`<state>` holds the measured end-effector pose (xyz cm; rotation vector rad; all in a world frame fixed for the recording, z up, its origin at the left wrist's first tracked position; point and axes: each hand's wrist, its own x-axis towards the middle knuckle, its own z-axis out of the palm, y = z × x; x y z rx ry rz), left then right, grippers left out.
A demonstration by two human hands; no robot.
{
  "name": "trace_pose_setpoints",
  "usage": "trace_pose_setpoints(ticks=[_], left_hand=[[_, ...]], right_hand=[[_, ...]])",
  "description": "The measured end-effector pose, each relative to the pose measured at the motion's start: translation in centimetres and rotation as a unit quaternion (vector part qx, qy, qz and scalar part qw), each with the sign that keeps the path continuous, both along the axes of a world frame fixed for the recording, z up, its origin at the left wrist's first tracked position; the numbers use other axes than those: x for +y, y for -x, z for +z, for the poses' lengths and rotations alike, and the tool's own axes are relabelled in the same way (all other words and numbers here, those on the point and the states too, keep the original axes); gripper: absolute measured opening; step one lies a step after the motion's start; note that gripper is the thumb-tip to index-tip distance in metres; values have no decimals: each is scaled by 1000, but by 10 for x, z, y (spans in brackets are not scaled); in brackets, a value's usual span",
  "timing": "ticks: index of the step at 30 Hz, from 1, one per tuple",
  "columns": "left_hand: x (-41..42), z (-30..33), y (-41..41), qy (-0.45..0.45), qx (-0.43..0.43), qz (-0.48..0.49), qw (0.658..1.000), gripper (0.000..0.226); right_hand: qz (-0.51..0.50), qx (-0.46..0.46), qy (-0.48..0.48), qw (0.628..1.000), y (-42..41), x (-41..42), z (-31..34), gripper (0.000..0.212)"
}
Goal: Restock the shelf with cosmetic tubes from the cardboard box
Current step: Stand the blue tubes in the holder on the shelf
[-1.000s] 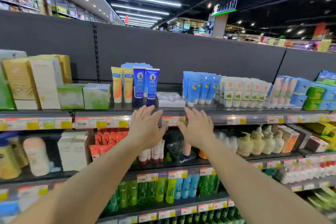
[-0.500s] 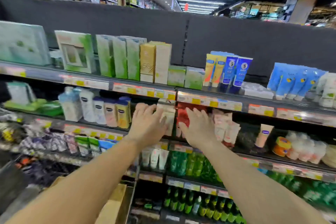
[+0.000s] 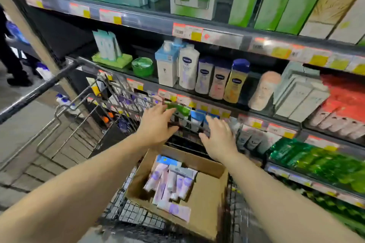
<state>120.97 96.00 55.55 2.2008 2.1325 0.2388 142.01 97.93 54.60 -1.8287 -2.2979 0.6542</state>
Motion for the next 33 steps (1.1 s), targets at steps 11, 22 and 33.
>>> trace_pose_setpoints(ticks=[11,22,33], left_hand=[[-17,-189,45,170,-77,9,982,55],[1,-317,27,180,-125,-42,975,48],[20,-371,0,231,-130,35,964,44]], right_hand=[[-37,-48,145,988,14,-15,-130,57],[-64,-46,192,978,20,-17,-242,55],[-77,-38,259,962,7,-27,-292,57]])
